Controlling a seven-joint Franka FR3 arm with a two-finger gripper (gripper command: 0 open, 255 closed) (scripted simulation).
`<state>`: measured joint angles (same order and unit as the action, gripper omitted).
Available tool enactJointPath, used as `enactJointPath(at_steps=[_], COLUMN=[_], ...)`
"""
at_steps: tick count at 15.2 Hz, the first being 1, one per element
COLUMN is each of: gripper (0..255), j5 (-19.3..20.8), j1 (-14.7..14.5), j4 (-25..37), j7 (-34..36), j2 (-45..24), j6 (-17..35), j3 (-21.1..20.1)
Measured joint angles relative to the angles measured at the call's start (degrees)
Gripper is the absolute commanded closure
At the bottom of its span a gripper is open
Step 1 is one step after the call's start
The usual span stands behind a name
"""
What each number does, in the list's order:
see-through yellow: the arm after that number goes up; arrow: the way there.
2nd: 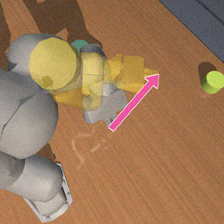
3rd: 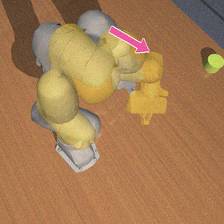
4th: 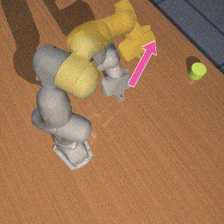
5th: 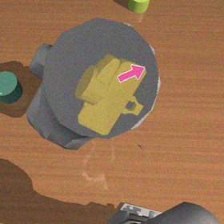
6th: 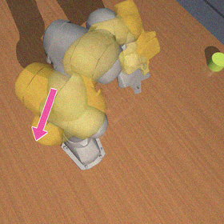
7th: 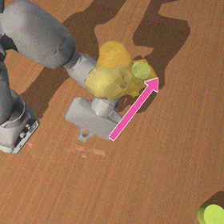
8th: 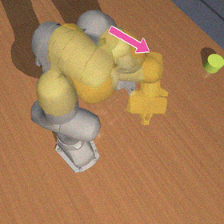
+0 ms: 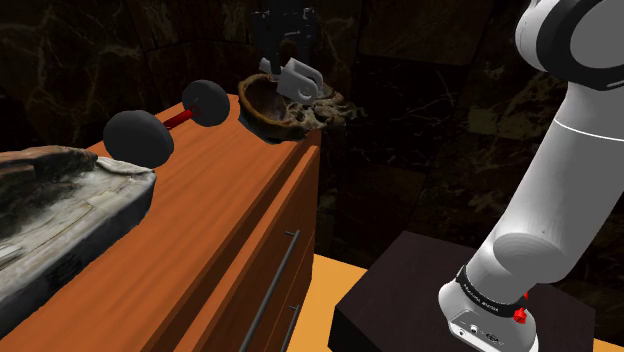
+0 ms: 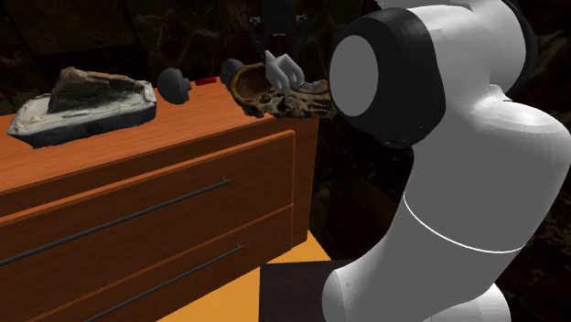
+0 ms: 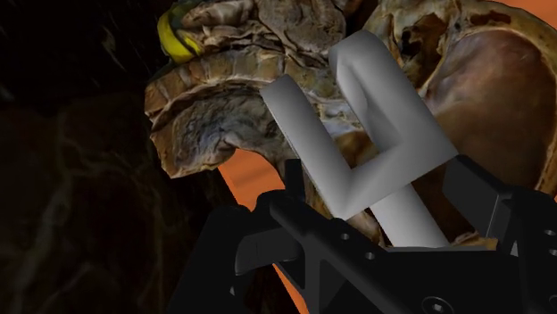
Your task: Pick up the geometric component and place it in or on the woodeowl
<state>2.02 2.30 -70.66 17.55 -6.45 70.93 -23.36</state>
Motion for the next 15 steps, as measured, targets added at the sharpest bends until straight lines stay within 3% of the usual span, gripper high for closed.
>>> enactJointPath(at_steps=[1, 7, 12, 15], gripper=[0, 0, 0, 0], j5=[-0.04, -0.03, 4.21, 4.66], j1=[0.03, 0.03, -3.68, -4.2], j4=[-0.11, -0.43, 19.92, 21.97], j7=[-0.02, 0.0, 1.85, 2.07], j2=[0.11, -0.14, -9.5, -10.45], j6=[0.02, -0.07, -11.61, -12.84], j3=[0.01, 0.03, -1.02, -1.07])
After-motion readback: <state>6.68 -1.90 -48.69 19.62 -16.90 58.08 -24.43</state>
